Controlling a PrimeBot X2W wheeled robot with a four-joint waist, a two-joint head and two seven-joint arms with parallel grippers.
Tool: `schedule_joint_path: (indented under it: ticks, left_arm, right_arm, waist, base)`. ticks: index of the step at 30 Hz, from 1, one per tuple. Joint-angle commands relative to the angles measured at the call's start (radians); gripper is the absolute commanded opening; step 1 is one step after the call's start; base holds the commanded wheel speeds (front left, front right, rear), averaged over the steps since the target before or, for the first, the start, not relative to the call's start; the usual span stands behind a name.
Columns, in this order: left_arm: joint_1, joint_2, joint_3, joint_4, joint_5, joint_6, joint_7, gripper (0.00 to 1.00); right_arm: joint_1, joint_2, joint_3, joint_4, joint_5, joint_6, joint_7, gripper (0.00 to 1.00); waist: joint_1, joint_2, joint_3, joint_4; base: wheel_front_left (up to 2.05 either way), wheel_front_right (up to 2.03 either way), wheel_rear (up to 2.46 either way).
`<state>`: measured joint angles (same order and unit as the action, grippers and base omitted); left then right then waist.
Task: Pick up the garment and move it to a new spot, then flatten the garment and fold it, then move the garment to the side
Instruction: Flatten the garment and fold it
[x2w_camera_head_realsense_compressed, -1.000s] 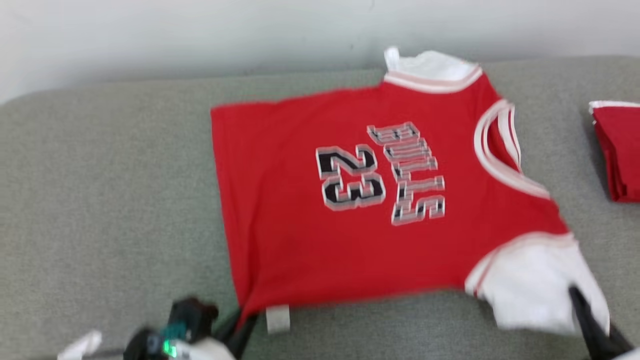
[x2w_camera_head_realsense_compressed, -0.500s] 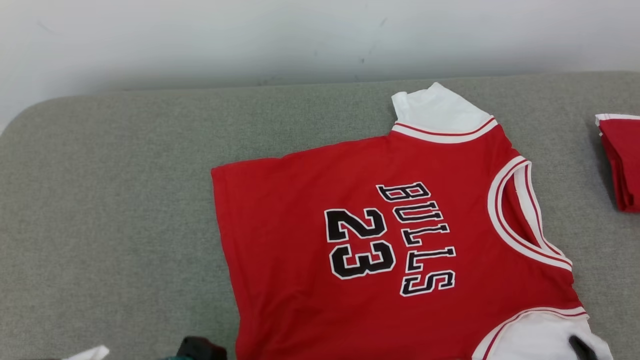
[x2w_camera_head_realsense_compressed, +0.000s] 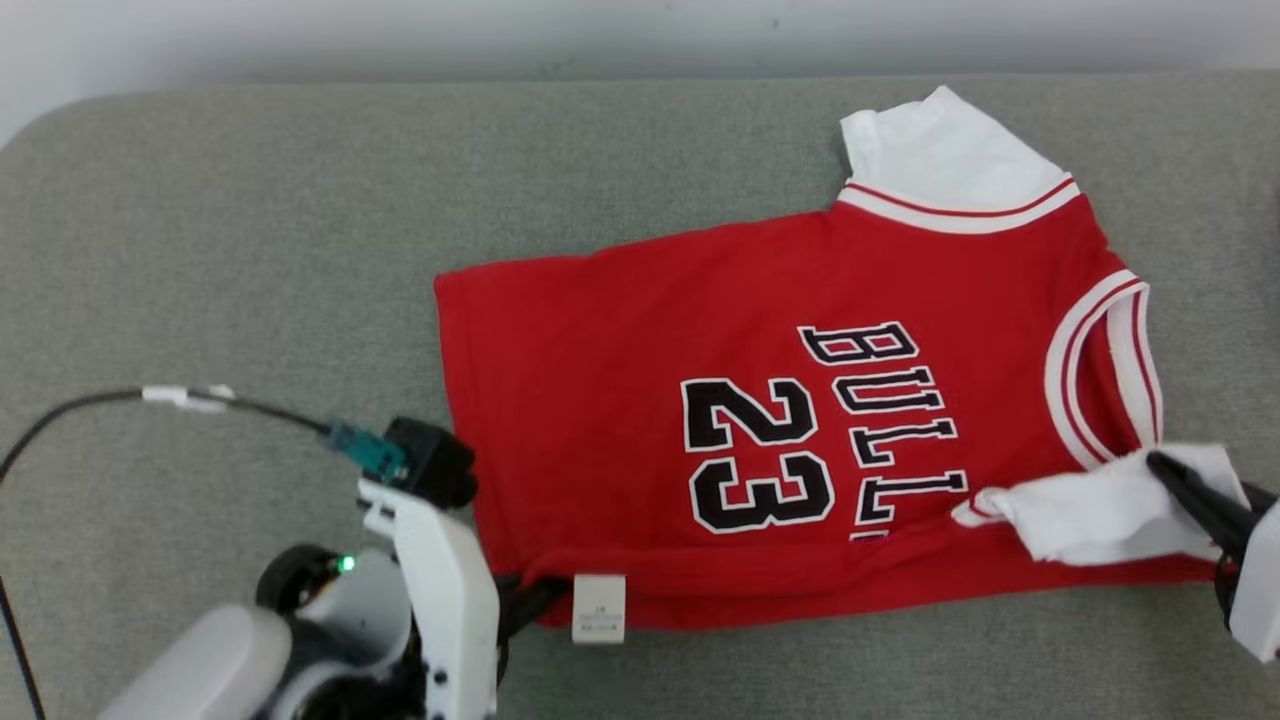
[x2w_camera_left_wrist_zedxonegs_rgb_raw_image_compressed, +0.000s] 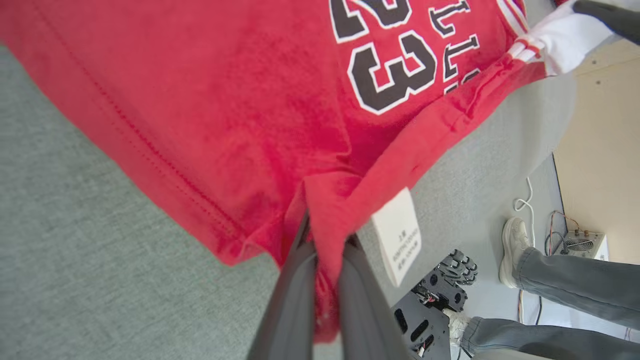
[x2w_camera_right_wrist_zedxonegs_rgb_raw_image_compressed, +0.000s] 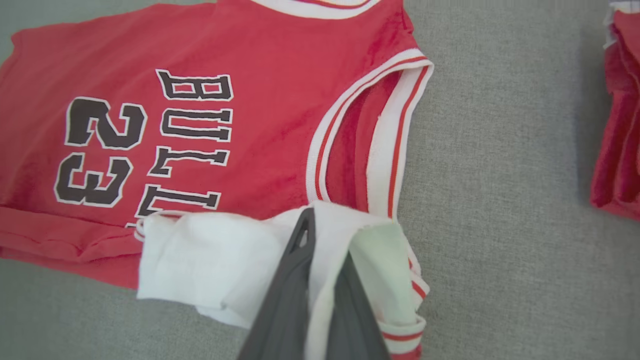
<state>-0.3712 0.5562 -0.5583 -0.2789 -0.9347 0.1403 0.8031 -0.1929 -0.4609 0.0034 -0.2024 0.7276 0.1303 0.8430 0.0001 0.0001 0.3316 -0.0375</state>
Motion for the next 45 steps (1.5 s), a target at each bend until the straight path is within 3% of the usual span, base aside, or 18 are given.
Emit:
schedule_joint_path:
  ticks: [1, 4, 5, 6, 7, 8, 13, 19, 25, 29, 35, 45]
  left_arm:
    - [-0.035, -0.003, 0.006, 0.015, -0.015, 0.007, 0.026, 0.00]
    - [-0.098, -0.020, 0.004, 0.051, -0.027, 0.013, 0.070, 0.00]
    - [-0.115, -0.026, 0.003, 0.062, -0.027, 0.014, 0.076, 0.00]
    - [-0.130, -0.029, 0.004, 0.071, -0.017, 0.016, 0.073, 0.09]
    - [-0.138, -0.037, 0.004, 0.079, -0.013, 0.019, 0.066, 0.44]
    - [-0.137, -0.046, 0.004, 0.087, -0.012, 0.023, 0.062, 1.00]
    - [-0.090, -0.040, 0.015, 0.093, -0.003, 0.028, 0.020, 1.00]
    - [0.041, 0.021, 0.068, 0.019, 0.068, 0.021, -0.158, 1.00]
    - [0.163, -0.031, 0.081, -0.007, 0.196, 0.086, -0.398, 1.00]
    - [0.204, -0.069, 0.043, 0.054, 0.275, 0.118, -0.490, 1.00]
    - [0.203, -0.102, 0.004, 0.145, 0.318, 0.126, -0.536, 1.00]
    - [0.171, -0.141, -0.031, 0.254, 0.318, 0.092, -0.556, 1.00]
  right_arm:
    - [-0.037, -0.003, 0.011, 0.017, -0.013, 0.000, 0.010, 0.00]
    - [-0.107, -0.005, 0.039, 0.052, -0.035, 0.000, 0.011, 0.00]
    - [-0.128, -0.002, 0.044, 0.064, -0.041, 0.000, -0.001, 0.07]
    - [-0.144, 0.002, 0.050, 0.073, -0.048, 0.000, -0.016, 0.36]
    - [-0.157, 0.005, 0.062, 0.081, -0.057, 0.000, -0.035, 1.00]
    - [-0.163, 0.011, 0.066, 0.092, -0.060, 0.000, -0.053, 1.00]
    - [-0.156, -0.004, 0.102, 0.098, -0.076, 0.000, -0.135, 1.00]
    - [-0.048, -0.039, 0.078, 0.049, -0.095, 0.000, -0.314, 1.00]
    - [0.109, -0.046, 0.009, 0.045, -0.166, 0.000, -0.478, 1.00]
    - [0.148, -0.054, 0.021, 0.101, -0.253, 0.000, -0.584, 1.00]
    - [0.105, -0.011, 0.051, 0.226, -0.283, 0.000, -0.642, 1.00]
    - [0.040, 0.018, 0.112, 0.403, -0.270, 0.000, -0.668, 1.00]
  waist:
    - [-0.0001, -0.0001, 0.023, 0.011]
    - [-0.0001, -0.0001, 0.046, 0.017]
    - [-0.0001, -0.0001, 0.051, 0.017]
    - [-0.0001, -0.0001, 0.054, 0.018]
    - [-0.0001, -0.0001, 0.055, 0.017]
    - [-0.0001, -0.0001, 0.054, 0.016]
    - [-0.0001, -0.0001, 0.024, 0.002]
    - [-0.0001, -0.0001, -0.055, -0.020]
    - [-0.0001, -0.0001, -0.071, -0.021]
    - [-0.0001, -0.0001, -0.056, -0.020]
    - [-0.0001, -0.0001, -0.040, -0.010]
    - [-0.0001, -0.0001, -0.022, 0.008]
  base:
    - [0.00, 0.00, 0.00]
    - [0.00, 0.00, 0.00]
    - [0.00, 0.00, 0.00]
    - [0.00, 0.00, 0.00]
    - [0.00, 0.00, 0.00]
    - [0.00, 0.00, 0.00]
    - [0.00, 0.00, 0.00]
    - [0.00, 0.00, 0.00]
    - [0.00, 0.00, 0.00]
    - [0.00, 0.00, 0.00]
    - [0.00, 0.00, 0.00]
    - [0.00, 0.00, 0.00]
